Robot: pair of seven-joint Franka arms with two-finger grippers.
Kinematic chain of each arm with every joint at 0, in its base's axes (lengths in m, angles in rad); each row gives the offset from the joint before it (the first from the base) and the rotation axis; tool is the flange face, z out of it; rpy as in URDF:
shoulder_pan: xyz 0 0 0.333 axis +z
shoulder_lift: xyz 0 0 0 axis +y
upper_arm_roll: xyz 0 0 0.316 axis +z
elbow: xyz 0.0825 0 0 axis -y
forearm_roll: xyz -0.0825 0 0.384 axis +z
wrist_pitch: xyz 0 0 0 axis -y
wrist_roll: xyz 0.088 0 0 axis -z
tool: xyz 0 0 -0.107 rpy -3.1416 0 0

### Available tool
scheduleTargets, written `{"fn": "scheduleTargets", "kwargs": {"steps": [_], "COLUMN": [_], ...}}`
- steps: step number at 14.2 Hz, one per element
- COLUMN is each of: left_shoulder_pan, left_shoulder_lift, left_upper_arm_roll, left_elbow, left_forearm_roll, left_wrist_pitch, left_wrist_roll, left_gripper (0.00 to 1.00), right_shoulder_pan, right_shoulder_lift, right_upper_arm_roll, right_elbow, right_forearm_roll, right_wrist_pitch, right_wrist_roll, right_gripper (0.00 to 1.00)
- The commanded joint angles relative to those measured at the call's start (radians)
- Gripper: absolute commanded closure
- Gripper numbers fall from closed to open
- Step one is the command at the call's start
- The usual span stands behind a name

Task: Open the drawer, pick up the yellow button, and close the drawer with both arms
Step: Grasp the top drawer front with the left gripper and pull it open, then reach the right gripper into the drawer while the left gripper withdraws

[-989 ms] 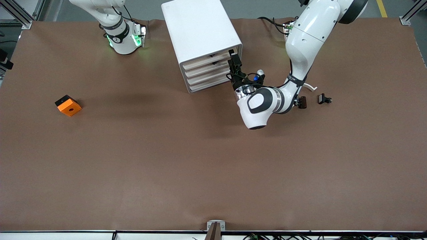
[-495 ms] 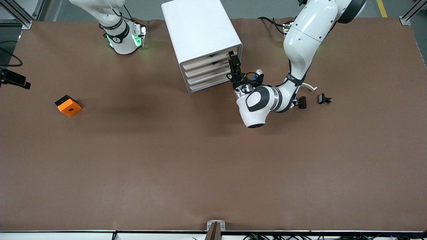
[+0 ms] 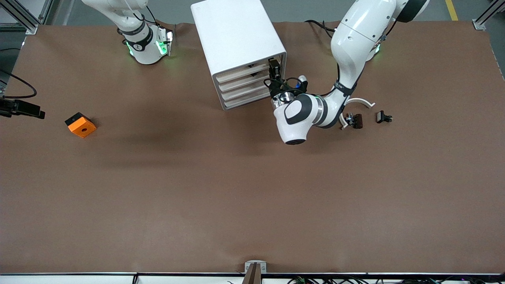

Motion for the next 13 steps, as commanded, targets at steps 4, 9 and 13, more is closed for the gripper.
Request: {"fn": "scheduleTargets", "kwargs": {"steps": [4,9,13], "left_shoulder_pan": [0.035,0.101,0.165], "left_shoulder_lift": [-0.026,-0.028,-0.026], "left_upper_arm_roll": [0.000,0.001,0.001], "left_elbow": [-0.030,-0.016,0.007], "left_forearm_roll": [0.016,0.016,0.015], "left_wrist_pitch": [0.008,0.009,0.009], "left_wrist_roll": [0.015,0.015,0.014], "left_gripper": [0.94,0.93,0.92], "right_shoulder_pan": [0.007,0.058,0.199], "right_shoulder_lift": [-0.001,-0.008,-0.009], "right_upper_arm_roll": [0.013,0.017,0.017], "right_elbow": [0.009,0.009,0.019], "right_forearm_roll": [0.112,0.120,0.122], "right_wrist_pitch": [-0.024,-0.061,-0.053], "right_wrist_roll": [0.227,0.417,0.667], "right_gripper": [0.00,0.00,0.00]}}
